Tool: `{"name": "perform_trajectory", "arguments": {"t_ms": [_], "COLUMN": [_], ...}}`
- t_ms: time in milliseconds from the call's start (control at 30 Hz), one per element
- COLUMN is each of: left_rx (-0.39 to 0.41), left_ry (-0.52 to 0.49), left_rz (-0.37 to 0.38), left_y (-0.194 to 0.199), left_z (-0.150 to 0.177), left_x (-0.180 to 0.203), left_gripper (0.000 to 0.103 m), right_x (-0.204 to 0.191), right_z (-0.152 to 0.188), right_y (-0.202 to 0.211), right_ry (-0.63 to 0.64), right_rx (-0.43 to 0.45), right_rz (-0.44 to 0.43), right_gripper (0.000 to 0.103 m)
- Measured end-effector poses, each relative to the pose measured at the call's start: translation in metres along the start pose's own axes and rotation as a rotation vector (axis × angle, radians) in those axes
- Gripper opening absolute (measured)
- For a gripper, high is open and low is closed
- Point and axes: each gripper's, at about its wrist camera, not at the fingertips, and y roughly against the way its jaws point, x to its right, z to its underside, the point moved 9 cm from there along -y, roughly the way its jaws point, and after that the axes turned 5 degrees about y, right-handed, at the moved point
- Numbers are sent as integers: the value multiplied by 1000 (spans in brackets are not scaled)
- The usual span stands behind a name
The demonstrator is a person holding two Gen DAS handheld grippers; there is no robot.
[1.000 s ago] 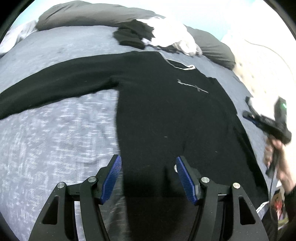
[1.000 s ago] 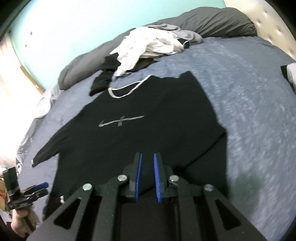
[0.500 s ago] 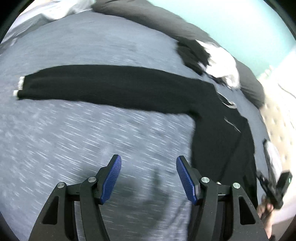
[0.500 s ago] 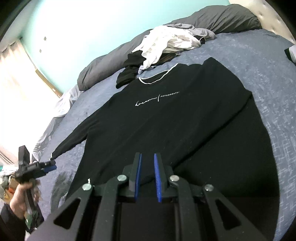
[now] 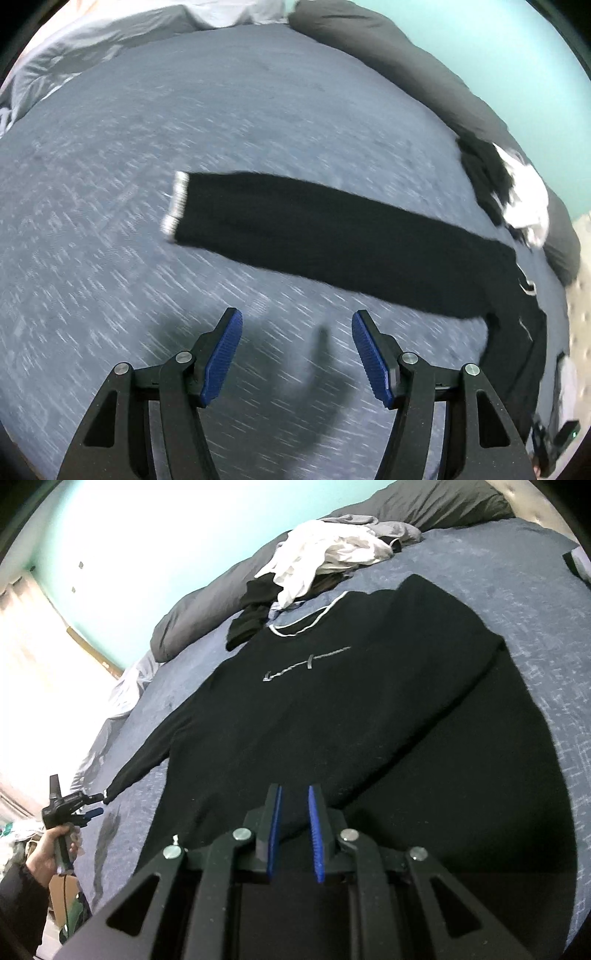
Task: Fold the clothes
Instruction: 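Move the left tool to the other sleeve's white-striped cuff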
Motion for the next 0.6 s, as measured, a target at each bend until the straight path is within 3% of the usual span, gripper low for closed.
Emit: {"name": "perform_trajectory", "arguments": {"t_ms": [167, 600], "left_rx": [27, 50], "left_ry": [30, 158], "left_rz": [-23, -63], "left_y": [0, -24], "left_z": [-20, -51], "left_x": [-22, -58], "left_gripper": [66, 66], "right_x": [-9, -1], "right_z": [0, 2], "right_y": [-2, -7], "right_ry": [36, 30], "right_rx": [1, -12], "right_rz": [-1, 10], "right_gripper": [22, 23]}}
